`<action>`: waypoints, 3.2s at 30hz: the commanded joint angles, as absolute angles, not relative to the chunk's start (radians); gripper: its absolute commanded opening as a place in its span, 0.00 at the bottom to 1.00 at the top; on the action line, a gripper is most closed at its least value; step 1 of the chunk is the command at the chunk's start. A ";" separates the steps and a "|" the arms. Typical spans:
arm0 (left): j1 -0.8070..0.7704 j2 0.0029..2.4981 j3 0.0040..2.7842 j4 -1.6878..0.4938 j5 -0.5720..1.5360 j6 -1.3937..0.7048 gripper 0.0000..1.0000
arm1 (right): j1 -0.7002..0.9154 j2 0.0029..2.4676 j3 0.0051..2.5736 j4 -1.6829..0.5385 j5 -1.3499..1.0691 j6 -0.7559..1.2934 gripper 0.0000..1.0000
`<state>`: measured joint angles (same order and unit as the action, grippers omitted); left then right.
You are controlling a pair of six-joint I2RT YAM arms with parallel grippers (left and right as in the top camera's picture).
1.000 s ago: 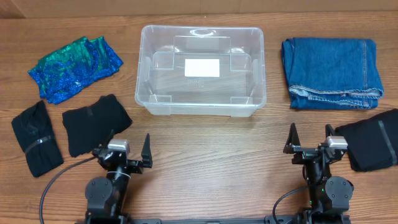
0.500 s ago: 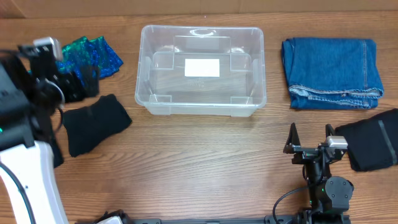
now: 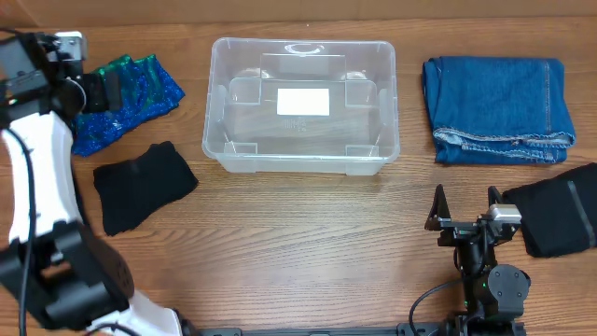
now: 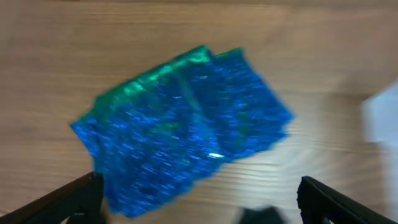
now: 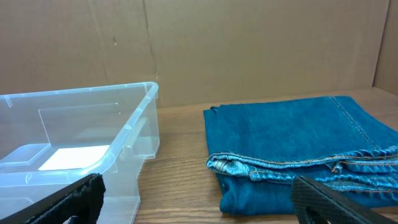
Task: Pack container
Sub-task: 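Reach the left gripper to the blue-green sequined cloth and grasp it, then carry the sequined cloth with the left gripper into the bin and release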
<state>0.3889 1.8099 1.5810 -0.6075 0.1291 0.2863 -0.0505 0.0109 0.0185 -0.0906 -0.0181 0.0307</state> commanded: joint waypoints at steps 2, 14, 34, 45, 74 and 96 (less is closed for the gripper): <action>0.340 1.947 1.595 -0.474 -0.039 0.595 1.00 | -0.046 0.003 0.008 -0.084 -0.009 0.037 1.00; 0.189 2.239 1.595 -0.383 -0.187 0.816 1.00 | -0.046 0.003 0.008 -0.084 -0.009 0.037 1.00; 0.189 2.230 1.787 -0.540 -0.302 0.377 0.04 | -0.046 0.003 0.008 -0.084 -0.009 0.037 1.00; 0.183 2.081 2.342 -0.922 0.002 0.358 0.04 | -0.046 0.003 0.008 -0.084 -0.009 0.037 1.00; -0.459 2.065 2.381 -1.029 -0.259 1.335 0.04 | -0.046 0.003 0.008 -0.084 -0.009 0.037 1.00; -0.445 2.333 2.351 -0.910 -0.249 1.467 0.04 | -0.046 0.003 0.008 -0.084 -0.009 0.037 1.00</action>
